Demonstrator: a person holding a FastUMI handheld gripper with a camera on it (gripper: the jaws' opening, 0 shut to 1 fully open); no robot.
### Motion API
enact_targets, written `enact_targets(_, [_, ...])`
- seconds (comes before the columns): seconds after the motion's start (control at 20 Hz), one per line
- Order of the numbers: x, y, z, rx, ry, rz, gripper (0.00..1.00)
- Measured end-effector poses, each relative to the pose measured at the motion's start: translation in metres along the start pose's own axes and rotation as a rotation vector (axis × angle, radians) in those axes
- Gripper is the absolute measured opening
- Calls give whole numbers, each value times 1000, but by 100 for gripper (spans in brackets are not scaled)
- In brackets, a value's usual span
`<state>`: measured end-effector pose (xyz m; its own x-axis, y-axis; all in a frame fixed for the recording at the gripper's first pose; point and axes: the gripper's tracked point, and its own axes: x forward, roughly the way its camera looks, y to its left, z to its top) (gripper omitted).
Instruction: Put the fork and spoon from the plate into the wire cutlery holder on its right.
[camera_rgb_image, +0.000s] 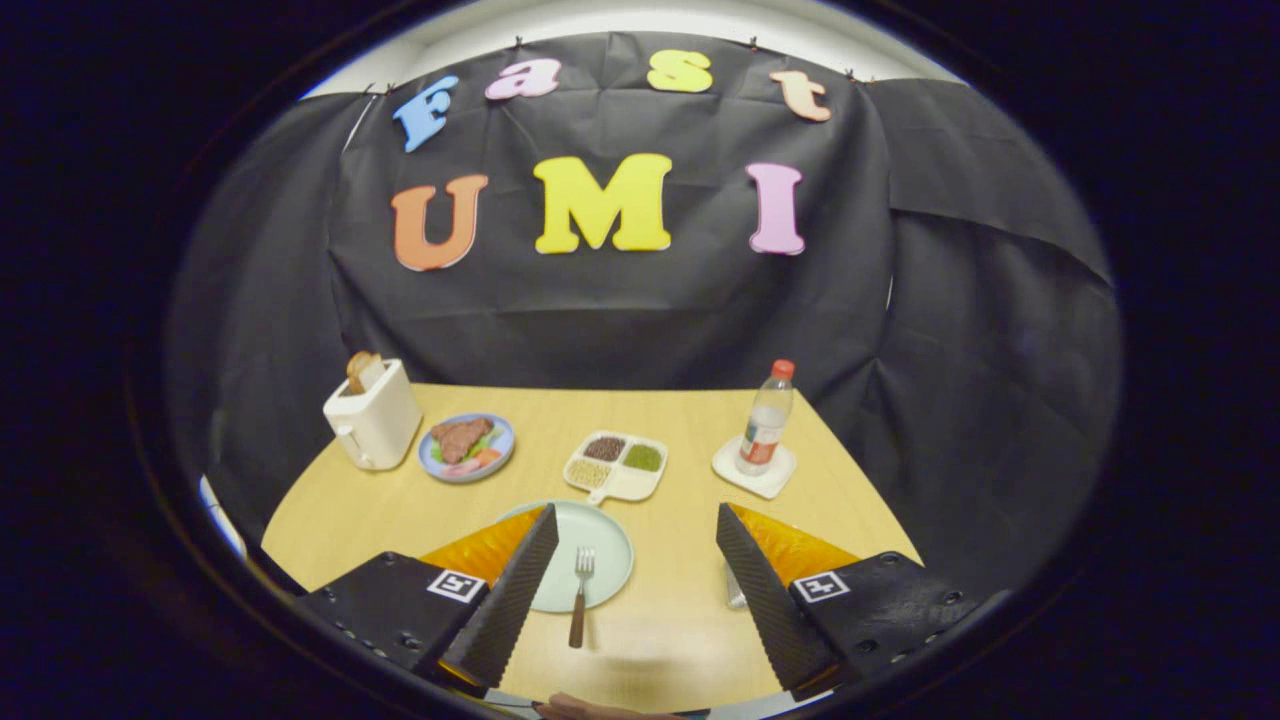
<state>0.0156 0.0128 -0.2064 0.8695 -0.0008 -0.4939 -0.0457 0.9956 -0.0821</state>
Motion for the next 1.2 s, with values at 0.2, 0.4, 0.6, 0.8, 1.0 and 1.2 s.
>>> enact_targets(0.2, [22,21,-49,-82,153,11,96])
enact_targets(0.4, [37,41,-92,-122,296,30,96])
enact_targets(0.6, [56,56,-121,-147,411,59,95])
enact_targets(0.8, [78,50,-142,-173,507,-2,94])
enact_targets(1.0, [88,48,-163,-160,617,-7,87])
enact_targets(1.2, [92,49,-174,-152,671,-17,67])
